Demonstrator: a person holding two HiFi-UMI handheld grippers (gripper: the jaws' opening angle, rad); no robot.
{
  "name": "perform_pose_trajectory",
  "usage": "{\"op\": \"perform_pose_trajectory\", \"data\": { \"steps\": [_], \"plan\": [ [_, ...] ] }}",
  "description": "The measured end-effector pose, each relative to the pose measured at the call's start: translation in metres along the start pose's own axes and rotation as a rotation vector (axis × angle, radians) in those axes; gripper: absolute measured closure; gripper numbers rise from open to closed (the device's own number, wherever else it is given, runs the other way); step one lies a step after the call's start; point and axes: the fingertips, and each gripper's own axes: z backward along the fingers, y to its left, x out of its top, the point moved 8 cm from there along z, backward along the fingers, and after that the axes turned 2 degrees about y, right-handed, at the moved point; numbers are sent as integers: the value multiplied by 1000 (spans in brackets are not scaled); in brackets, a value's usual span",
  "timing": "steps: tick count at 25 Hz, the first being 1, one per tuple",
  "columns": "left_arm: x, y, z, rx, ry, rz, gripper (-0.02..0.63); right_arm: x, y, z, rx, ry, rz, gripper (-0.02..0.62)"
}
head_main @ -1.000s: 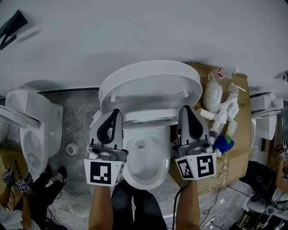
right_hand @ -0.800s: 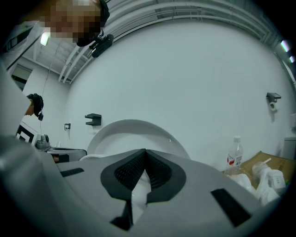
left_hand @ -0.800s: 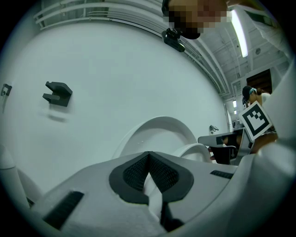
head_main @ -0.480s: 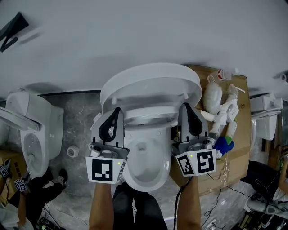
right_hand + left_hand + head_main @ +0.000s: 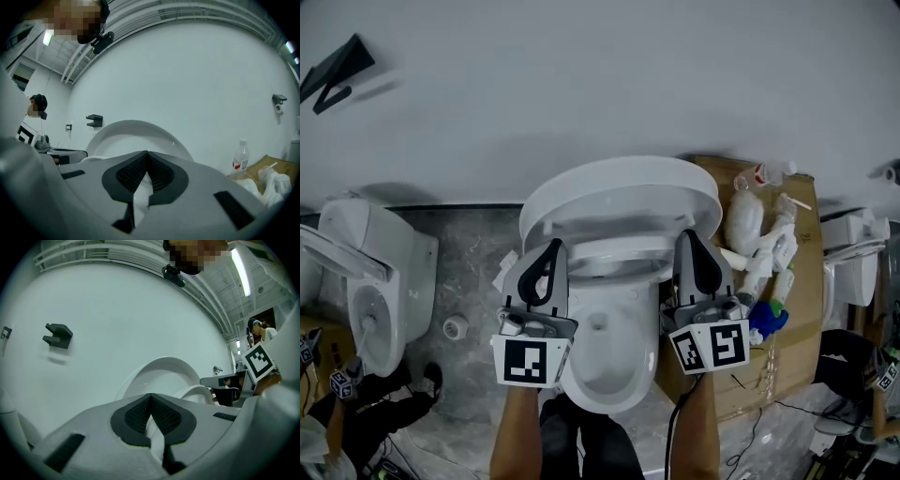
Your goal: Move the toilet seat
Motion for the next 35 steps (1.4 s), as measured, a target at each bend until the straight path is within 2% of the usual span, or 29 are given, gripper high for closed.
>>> {"op": "perform_pose_trajectory", "data": {
  "steps": [6,14,19,22,27,35],
  "plan": [
    [1,-1,1,0,42,36,597,1,1,-3,7,14,21,583],
    [1,-3,4,0,49,7,597,6,5,2,6,53,78,583],
    [3,-5,10,-7,50,21,597,19,14,15,16,54,123,583],
    [7,-9,17,-27,44,21,597,25,22,27,44,38,124,583],
    [15,-23,32,-89,37,12,597,22,34,52,97,68,99,583],
    [5,-59,66,-181,49,-10,597,-5,46,100,109,87,85,583]
  ]
}}
